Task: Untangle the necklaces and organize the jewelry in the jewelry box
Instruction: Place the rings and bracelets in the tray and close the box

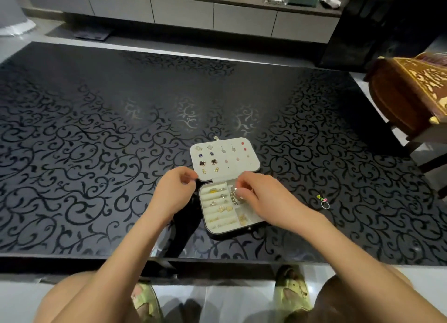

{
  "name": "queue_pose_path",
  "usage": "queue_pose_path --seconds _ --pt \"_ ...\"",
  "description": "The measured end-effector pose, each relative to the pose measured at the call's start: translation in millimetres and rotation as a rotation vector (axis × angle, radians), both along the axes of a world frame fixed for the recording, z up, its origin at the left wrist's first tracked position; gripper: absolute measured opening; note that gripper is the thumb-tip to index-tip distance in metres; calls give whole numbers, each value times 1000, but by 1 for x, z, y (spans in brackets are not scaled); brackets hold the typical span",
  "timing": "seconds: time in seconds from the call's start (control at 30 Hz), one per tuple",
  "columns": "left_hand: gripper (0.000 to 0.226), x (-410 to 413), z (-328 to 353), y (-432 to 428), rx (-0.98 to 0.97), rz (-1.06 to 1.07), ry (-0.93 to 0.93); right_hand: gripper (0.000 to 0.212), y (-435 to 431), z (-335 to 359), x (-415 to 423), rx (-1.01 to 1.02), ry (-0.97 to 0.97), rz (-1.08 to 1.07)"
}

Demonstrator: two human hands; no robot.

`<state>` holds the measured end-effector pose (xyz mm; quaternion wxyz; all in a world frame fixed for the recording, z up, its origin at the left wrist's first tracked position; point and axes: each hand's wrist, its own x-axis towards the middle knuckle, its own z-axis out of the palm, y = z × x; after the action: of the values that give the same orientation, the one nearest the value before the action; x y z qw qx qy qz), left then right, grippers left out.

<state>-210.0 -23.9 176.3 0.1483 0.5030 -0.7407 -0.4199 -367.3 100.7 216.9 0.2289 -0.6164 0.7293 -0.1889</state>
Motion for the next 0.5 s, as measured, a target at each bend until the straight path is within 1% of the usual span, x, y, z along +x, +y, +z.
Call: queue_pose_path --seconds 0.1,0.13,0.27,0.37,0.5 --pt "19 4 3 0 -11 -34 -15 21 -24 -9 17 -33 251 69" --pt "20 5 4 1 -11 -41 -16 21 -30 -10 20 -47 296 84" --pt "22 9 6 2 11 -43 -18 21 -43 -17 29 -29 368 176" --pt "20 11 4 2 27 -59 -30 22 -49 -21 31 -3 384 200" --pt "15 13 3 4 59 -64 -23 21 -55 -22 32 -25 398 193"
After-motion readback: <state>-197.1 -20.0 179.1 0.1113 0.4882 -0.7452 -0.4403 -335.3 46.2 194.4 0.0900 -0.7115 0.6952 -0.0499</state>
